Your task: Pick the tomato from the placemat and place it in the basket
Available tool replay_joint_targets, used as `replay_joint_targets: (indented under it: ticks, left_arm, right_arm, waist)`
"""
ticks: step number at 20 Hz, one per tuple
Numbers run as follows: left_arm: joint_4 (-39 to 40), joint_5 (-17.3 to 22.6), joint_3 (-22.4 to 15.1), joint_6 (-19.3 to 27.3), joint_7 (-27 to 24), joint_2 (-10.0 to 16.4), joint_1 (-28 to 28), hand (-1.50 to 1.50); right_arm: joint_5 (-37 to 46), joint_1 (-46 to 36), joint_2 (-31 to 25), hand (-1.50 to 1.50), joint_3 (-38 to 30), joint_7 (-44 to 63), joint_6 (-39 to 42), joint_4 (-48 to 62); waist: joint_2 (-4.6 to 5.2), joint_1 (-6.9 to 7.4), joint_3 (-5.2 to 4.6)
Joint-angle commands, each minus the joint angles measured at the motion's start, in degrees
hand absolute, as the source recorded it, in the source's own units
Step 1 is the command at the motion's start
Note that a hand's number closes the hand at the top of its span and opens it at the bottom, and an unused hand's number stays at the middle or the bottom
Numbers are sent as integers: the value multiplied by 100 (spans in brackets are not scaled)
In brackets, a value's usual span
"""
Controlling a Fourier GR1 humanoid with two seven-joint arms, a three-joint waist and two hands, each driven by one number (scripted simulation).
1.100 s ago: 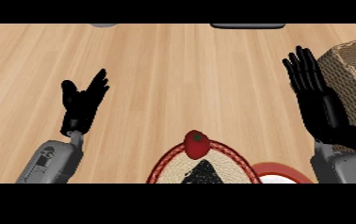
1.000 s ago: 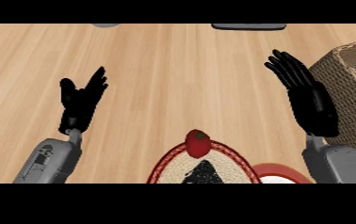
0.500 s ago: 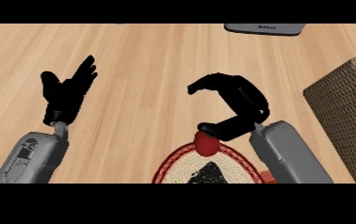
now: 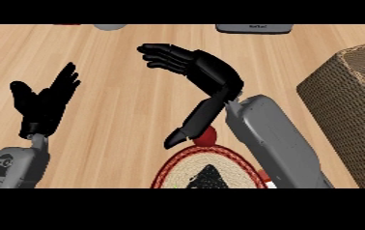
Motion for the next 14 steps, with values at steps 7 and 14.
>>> replay_joint_targets:
  ticks: [7,14]
  left_arm:
    - [205,-2,125,-85,25,67,-231,0]
    - [207,-197,-28,-103,-265,-117,4,0]
  right_arm:
    - [978,-1941,-1976,-150,193,1743,1310,976]
    - [510,-2975,-2167,-150,-28,1770,3411,2800]
  waist:
    - [55,-27,-10]
    - [93,140,-4]
